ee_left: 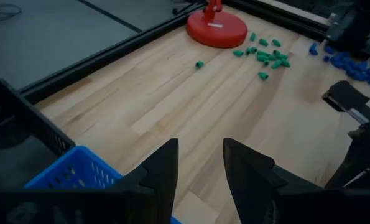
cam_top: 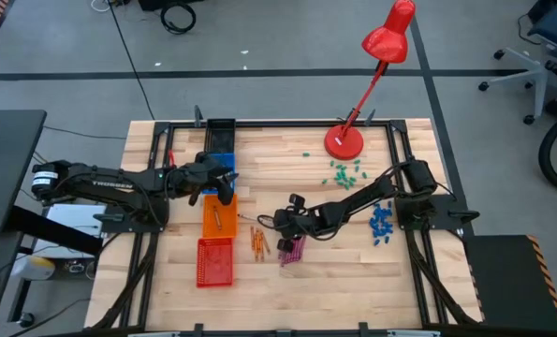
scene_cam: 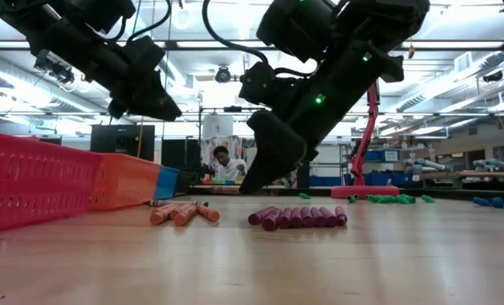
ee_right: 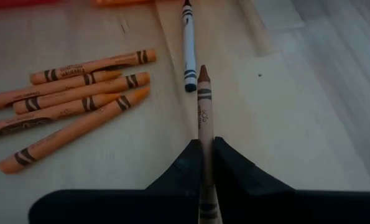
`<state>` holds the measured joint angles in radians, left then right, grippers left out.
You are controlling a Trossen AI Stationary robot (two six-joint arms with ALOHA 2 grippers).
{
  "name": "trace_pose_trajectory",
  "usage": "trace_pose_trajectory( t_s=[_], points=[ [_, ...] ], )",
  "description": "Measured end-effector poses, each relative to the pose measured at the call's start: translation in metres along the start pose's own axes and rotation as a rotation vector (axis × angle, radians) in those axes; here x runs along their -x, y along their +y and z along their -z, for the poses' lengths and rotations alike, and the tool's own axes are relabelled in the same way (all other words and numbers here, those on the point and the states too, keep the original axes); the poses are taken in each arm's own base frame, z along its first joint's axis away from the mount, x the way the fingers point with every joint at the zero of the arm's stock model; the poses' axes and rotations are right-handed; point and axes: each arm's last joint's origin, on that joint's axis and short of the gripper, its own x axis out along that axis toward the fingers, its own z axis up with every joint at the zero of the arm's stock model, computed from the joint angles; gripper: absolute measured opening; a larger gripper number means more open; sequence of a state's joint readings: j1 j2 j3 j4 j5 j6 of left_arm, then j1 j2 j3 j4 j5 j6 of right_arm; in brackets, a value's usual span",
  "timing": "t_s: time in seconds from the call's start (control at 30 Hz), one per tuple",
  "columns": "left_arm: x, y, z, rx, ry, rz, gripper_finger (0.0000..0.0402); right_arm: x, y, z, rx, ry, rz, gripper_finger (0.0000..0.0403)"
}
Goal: Sort crayons
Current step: Put the brown crayon into the orange bin
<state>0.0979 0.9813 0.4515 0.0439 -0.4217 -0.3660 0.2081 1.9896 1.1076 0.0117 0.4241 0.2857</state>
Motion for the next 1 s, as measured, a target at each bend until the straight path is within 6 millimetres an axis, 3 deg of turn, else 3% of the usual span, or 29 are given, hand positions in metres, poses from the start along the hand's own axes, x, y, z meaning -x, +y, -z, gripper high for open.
trace_pose_trajectory(
  t_s=[0.3, 0.53, 0.73, 1.0],
  points=[
    [0.0, 0.0, 0.0, -0.074, 0.004, -0.001, 0.0139, -0.002, -0.005, -0.002, 0.138, -0.005, 0.005, 0.0036],
    [0.003, -0.006, 0.005, -0.198, 0.025, 0.03, 0.0139, -0.003, -0.01, -0.028, 0.362, -0.218, -0.045, 0.0036],
    [0.01, -0.021, 0.003, -0.394, -0.046, 0.115, 0.0139, -0.015, -0.04, -0.034, 0.375, -0.199, -0.002, 0.0036],
    [0.013, -0.029, 0.0, -0.405, -0.101, 0.155, 0.0139, -0.013, -0.078, -0.044, 0.367, -0.219, -0.028, 0.0036]
  ],
)
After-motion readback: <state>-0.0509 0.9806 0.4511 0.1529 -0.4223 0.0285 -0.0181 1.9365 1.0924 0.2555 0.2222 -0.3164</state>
